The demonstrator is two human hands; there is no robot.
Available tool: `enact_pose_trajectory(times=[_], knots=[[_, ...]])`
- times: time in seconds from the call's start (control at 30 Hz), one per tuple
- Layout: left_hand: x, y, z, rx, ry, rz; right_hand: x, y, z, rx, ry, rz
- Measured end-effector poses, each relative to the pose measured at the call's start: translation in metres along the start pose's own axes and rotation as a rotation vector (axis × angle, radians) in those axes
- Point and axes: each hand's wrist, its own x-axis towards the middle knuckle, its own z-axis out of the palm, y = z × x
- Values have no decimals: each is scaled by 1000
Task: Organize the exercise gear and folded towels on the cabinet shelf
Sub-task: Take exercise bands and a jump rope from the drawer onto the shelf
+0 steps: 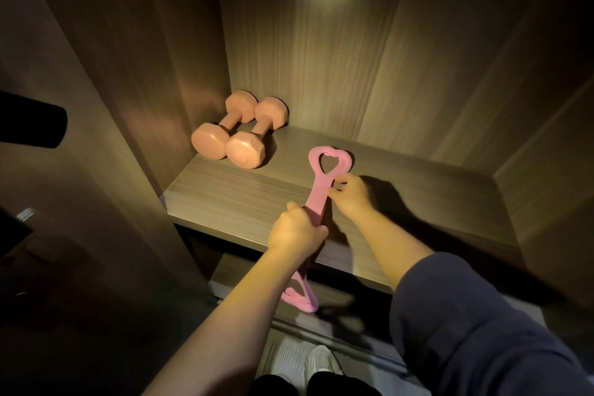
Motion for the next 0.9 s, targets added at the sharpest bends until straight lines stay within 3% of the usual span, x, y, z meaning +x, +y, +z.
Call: enact_pose_trajectory(times=[0.07, 0.17, 0.33, 0.4, 0.57, 0.77, 0.9], knots=[[-1, -3, -10, -140, -49, -23, -6, 3, -4, 3, -24, -19], [-12, -15, -28, -176, 5, 48, -22, 5, -12, 104, -34, 36], [-59, -25, -55, -131, 41, 257, -74, -1, -15, 924, -217, 466], [-82, -27, -64, -136, 1, 361, -97, -5, -12, 1090, -262, 551], [-132, -46, -81, -27, -50, 527, -136, -14, -5, 1256, -301, 489], [-167, -92, -90, 83, -10, 498, -176, -7, -31, 1347, -183, 505], [-177, -106, -91, 134, 3, 463, -191, -12, -58, 1422, -163, 383]])
